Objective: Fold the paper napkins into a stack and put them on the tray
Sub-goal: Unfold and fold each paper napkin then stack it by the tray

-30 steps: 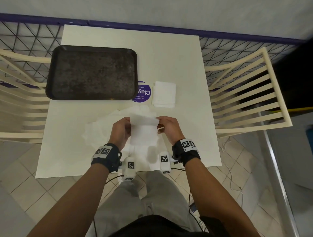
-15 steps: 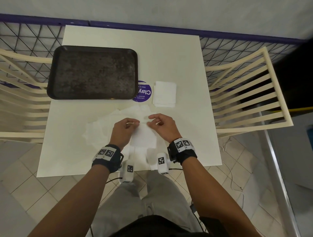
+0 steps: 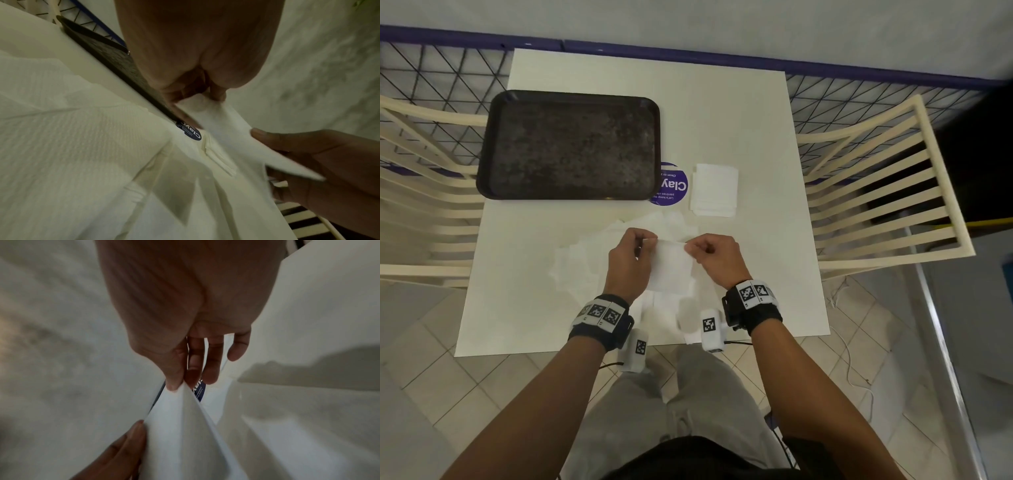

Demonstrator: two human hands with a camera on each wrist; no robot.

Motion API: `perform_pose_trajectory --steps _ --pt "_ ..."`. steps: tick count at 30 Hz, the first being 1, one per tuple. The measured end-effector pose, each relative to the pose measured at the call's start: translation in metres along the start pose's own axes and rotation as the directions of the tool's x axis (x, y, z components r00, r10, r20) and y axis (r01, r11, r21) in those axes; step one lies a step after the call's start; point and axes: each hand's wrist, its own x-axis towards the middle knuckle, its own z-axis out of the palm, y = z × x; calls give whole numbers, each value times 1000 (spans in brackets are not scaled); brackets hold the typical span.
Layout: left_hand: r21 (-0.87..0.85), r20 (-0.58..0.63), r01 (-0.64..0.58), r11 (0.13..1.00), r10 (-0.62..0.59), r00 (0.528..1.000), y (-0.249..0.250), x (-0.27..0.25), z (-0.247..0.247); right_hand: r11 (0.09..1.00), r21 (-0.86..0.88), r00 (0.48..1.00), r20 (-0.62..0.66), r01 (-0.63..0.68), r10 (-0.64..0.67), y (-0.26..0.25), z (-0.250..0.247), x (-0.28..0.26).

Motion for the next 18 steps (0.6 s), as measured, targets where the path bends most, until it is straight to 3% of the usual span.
perform_pose_trajectory --steps 9,12,15,18 --pt "14 -8 -22 1000 22 1000 5 5 12 953 279 990 -41 -116 132 4 1 -1" --pt "15 -34 15 1000 -14 999 7 11 15 948 221 974 62 -227 219 5 1 -2" --pt "9 -60 22 1000 -21 998 9 17 16 974 95 970 150 -208 192 9 3 -1" --pt "8 -52 75 997 -75 996 11 22 19 977 94 976 125 -190 178 10 -3 9"
